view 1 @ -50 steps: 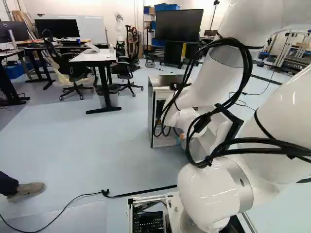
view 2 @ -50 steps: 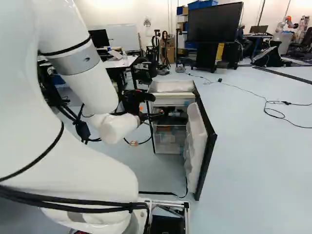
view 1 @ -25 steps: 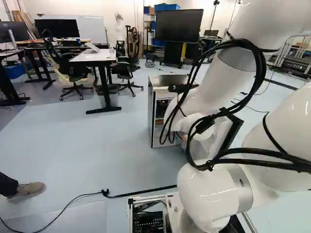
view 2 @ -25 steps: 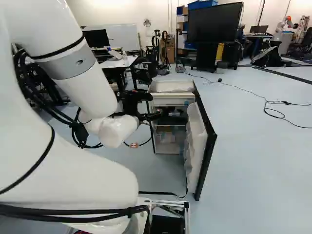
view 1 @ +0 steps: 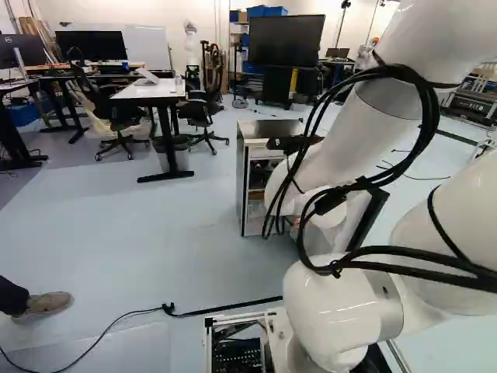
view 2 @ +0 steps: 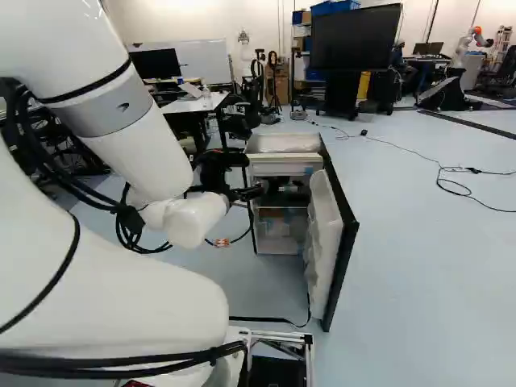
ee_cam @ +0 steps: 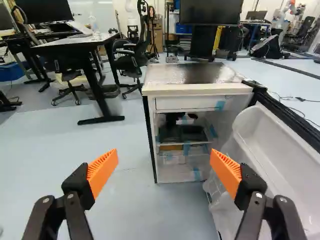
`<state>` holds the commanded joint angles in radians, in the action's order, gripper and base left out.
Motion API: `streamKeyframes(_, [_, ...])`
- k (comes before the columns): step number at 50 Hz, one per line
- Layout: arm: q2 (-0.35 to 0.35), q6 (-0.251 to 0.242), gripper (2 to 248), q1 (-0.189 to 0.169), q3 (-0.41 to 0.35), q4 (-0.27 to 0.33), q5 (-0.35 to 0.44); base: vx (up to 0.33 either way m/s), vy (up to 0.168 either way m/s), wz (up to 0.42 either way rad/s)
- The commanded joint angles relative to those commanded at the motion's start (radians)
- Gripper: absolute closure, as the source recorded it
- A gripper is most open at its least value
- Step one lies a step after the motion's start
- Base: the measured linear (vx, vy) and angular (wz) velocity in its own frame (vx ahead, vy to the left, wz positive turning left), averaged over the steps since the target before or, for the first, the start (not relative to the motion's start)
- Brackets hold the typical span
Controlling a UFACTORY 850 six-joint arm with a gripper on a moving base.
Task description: Open the fridge door
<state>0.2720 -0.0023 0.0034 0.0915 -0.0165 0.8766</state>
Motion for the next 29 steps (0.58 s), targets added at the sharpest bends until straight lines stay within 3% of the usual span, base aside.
streamKeyframes(29, [0.007, 0.002, 3, -0.003, -0.004, 0.017, -0.004, 0.0, 0.0, 0.0])
